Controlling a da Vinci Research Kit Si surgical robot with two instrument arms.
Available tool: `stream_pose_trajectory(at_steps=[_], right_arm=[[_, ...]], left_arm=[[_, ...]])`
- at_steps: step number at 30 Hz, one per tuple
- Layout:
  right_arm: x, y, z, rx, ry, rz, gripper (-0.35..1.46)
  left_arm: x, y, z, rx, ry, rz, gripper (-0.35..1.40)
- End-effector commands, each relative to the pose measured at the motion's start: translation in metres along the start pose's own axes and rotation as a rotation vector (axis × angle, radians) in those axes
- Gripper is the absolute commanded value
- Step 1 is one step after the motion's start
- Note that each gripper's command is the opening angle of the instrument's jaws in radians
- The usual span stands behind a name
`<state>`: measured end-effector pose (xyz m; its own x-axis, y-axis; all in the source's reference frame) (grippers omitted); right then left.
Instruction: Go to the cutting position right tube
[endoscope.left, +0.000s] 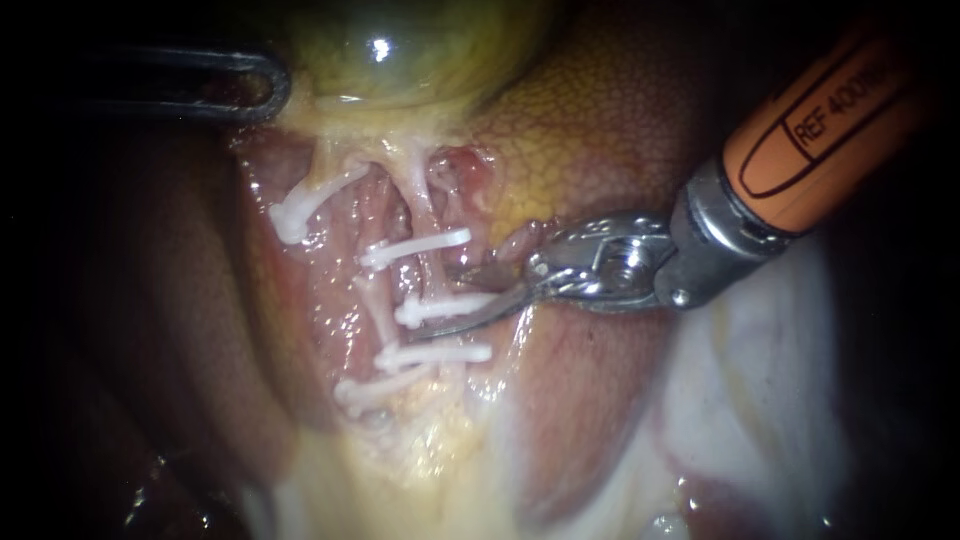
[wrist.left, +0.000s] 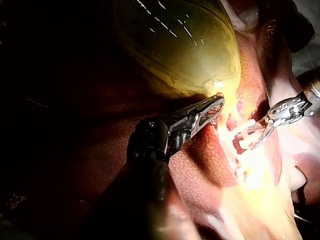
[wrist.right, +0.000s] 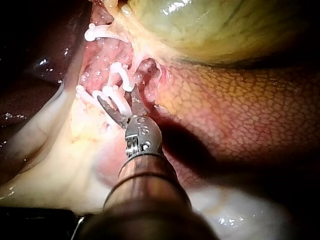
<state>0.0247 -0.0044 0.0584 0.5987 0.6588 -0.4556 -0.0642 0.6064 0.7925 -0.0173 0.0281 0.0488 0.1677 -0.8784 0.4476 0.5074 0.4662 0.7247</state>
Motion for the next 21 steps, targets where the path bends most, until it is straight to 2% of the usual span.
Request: stream_pose_trajectory(at_steps=[1,5,9,11,15,21], right_arm=[[0.0,0.0001,0.0001,0.011,0.005,-0.005,1.18],[0.0004,0.0003,0.0006,0.081,0.06,-0.032,1.15],[0.0008,0.0007,0.001,0.184,0.145,-0.055,1.1],[0.0009,0.0009,0.0011,0.228,0.172,-0.057,1.08],[0.0011,0.0013,0.0014,0.315,0.218,-0.083,0.98],[0.0019,0.0019,0.0022,0.406,0.273,-0.116,0.86]], left_arm=[[0.0,0.0,0.0,0.002,0.001,0.0,-0.35],[0.0,0.0,0.0,0.002,0.001,0.0,-0.35],[0.0,-0.0001,0.0,0.002,0.001,0.0,-0.35],[0.0,-0.0001,0.0,0.002,0.001,-0.001,-0.35],[0.0,-0.0001,0.0,0.001,0.001,-0.001,-0.35],[0.0,-0.0002,0.0001,0.001,0.001,-0.001,-0.35]])
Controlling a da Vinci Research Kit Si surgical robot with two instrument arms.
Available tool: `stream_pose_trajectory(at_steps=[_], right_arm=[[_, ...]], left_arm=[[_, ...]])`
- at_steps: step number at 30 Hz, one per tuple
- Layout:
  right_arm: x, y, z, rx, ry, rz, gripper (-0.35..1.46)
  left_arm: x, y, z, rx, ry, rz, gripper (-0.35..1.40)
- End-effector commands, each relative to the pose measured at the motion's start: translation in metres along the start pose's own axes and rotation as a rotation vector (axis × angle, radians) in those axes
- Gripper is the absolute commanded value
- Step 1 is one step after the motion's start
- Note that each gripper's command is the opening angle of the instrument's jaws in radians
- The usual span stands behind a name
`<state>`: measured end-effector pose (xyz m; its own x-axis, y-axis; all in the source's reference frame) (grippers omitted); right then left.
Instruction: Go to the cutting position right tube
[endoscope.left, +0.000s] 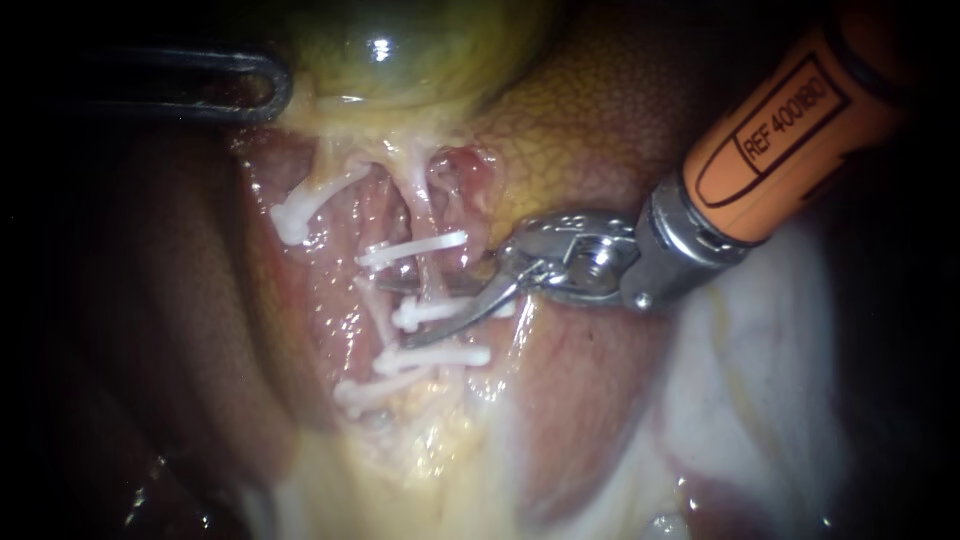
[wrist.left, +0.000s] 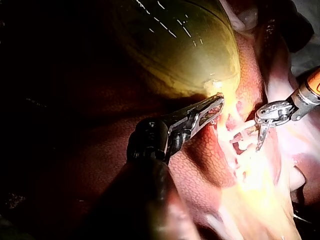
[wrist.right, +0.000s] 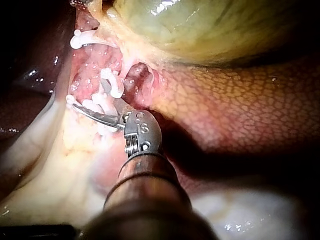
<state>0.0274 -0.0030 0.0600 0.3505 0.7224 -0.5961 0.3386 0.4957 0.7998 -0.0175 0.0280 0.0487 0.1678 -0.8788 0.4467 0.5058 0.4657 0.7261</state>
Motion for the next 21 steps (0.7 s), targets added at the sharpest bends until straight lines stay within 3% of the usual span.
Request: stream_pose_trajectory(at_steps=[1,8,17,21], right_arm=[[0.0001,0.0001,0.0003,0.019,0.01,-0.005,0.85],[0.0004,0.0008,0.0016,0.054,0.075,-0.017,0.81],[-0.0002,0.0013,0.0028,0.075,0.105,-0.028,0.73],[0.0001,0.0011,0.0027,0.116,0.141,-0.033,0.69]], left_arm=[[0.0,0.0,0.0,-0.001,0.0,0.0,-0.35],[0.0,0.0,0.0001,-0.002,0.0,0.0,-0.35],[0.0,-0.0001,0.0003,0.001,0.001,-0.001,-0.35],[0.0,-0.0001,0.0003,0.001,0.001,-0.001,-0.35]])
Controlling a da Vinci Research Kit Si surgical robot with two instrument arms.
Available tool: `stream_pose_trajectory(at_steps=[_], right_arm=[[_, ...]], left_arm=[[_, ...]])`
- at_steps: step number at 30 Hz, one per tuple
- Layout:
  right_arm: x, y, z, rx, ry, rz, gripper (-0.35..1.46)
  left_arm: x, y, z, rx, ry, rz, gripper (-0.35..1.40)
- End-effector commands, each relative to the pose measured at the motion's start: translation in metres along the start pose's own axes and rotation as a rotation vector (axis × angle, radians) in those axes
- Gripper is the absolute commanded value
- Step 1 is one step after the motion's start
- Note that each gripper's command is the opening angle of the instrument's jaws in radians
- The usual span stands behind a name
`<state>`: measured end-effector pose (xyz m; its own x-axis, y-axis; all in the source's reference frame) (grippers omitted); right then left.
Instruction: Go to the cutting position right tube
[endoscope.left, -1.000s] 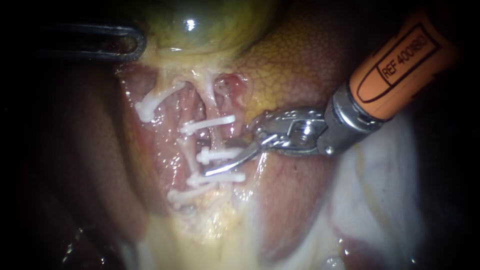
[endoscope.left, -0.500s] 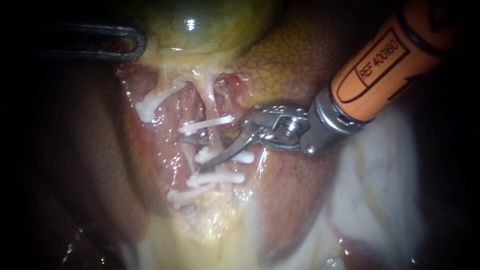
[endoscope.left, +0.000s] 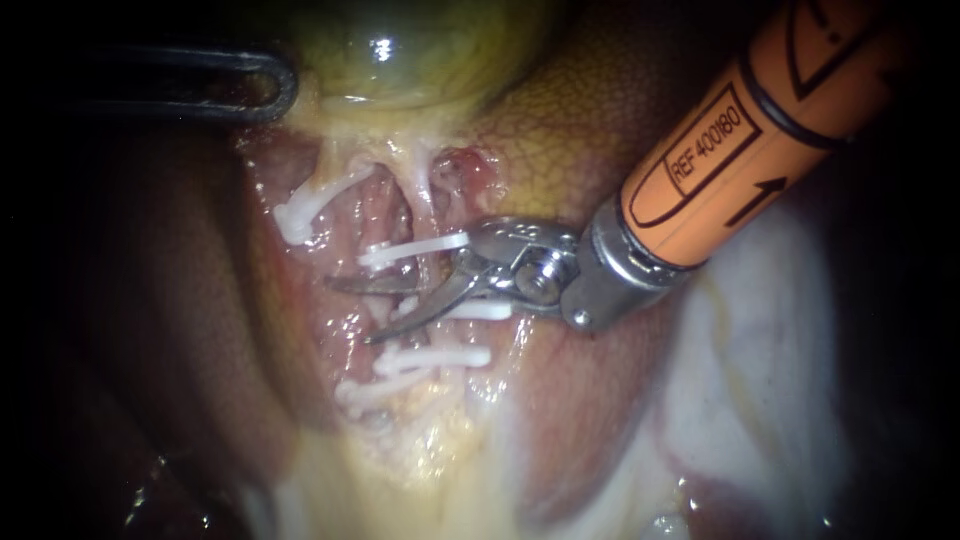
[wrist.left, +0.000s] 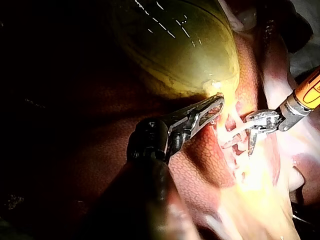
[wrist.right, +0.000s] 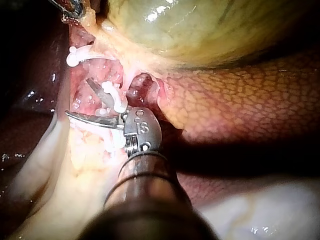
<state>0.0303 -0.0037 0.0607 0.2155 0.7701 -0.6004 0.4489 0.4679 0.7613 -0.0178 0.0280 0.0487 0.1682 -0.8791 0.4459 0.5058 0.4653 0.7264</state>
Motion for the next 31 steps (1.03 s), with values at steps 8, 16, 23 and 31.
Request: stream_pose_trajectory(at_steps=[8,16,23,31], right_arm=[[0.0019,-0.0019,0.0002,0.035,0.029,0.007,0.66],[0.0034,-0.0032,-0.0002,0.049,0.05,0.014,0.66],[0.0035,-0.0032,-0.0003,0.049,0.05,0.014,0.66],[0.0033,-0.0032,-0.0003,0.049,0.05,0.014,0.68]], left_arm=[[0.0,0.0,-0.0001,0.001,0.0,0.0,-0.35],[0.0,0.0,-0.0001,0.001,0.0,0.0,-0.35],[0.0,0.0,-0.0001,0.001,0.0,0.0,-0.35],[0.0,0.0,-0.0001,0.001,0.0,0.0,-0.35]])
